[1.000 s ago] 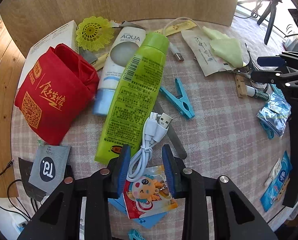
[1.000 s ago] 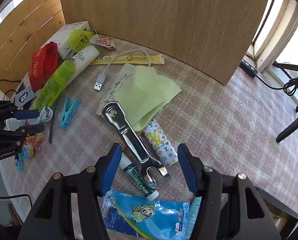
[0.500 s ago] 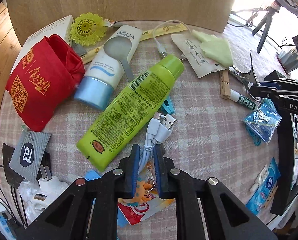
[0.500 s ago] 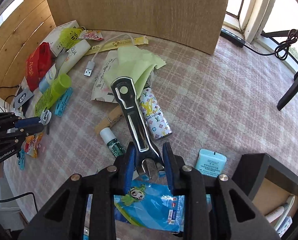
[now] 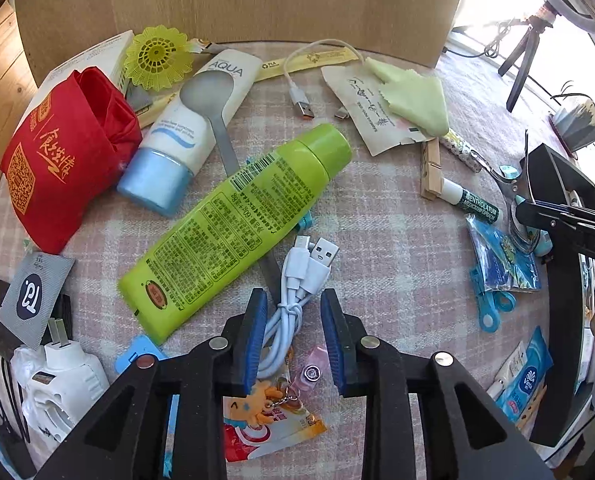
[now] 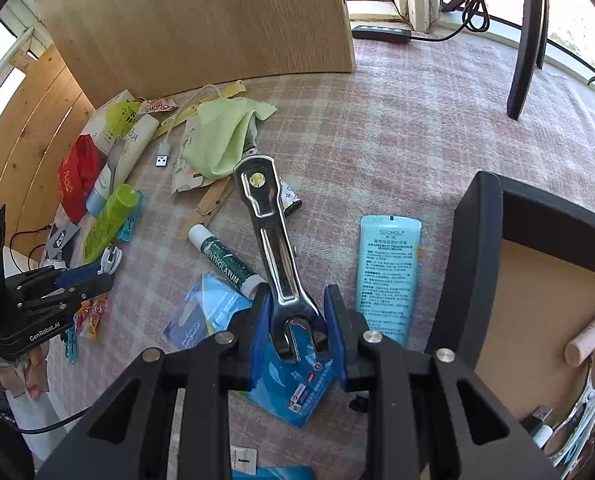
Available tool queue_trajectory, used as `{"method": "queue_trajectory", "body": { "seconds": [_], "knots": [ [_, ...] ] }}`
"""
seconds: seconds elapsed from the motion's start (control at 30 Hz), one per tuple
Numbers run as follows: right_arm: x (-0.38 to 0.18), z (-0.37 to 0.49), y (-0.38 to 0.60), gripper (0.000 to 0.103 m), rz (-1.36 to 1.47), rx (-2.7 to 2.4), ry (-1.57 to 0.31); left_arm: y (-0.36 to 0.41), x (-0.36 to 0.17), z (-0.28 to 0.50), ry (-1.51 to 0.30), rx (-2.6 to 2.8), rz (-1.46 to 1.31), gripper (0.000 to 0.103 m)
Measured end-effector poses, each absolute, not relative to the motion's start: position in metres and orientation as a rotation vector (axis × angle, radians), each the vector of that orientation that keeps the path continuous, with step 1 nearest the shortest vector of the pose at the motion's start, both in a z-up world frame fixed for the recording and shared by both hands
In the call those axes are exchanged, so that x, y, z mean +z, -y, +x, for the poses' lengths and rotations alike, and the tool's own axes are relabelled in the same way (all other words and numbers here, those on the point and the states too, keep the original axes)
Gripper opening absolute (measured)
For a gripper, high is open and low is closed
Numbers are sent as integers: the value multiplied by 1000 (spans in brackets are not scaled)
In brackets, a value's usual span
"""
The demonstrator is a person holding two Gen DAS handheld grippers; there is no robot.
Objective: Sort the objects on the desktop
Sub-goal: 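Carry the white cable and chrome clip into the tray and open both grippers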
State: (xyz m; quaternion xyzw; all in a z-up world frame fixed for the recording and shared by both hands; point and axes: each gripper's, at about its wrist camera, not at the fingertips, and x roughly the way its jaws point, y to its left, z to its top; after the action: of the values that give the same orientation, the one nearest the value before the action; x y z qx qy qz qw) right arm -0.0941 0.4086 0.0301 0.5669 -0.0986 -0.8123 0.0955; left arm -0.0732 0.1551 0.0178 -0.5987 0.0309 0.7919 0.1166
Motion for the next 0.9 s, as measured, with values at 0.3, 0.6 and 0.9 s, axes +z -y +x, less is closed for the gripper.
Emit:
{"method": "queue_trajectory", "body": {
  "seconds": [0.3,0.6,0.9],
  "knots": [
    [49,-83,-413,26,1608,-2453,302,-160,41,-97,-14,2335,-1697,15],
    [83,-63,-435,26,1503,-2516,423,-186,79,-83,121,2290,-1586,15],
    [110,-16,-488,26,1495,-2646,466,-275,104,-47,77,2140,-1478,15]
  ]
}}
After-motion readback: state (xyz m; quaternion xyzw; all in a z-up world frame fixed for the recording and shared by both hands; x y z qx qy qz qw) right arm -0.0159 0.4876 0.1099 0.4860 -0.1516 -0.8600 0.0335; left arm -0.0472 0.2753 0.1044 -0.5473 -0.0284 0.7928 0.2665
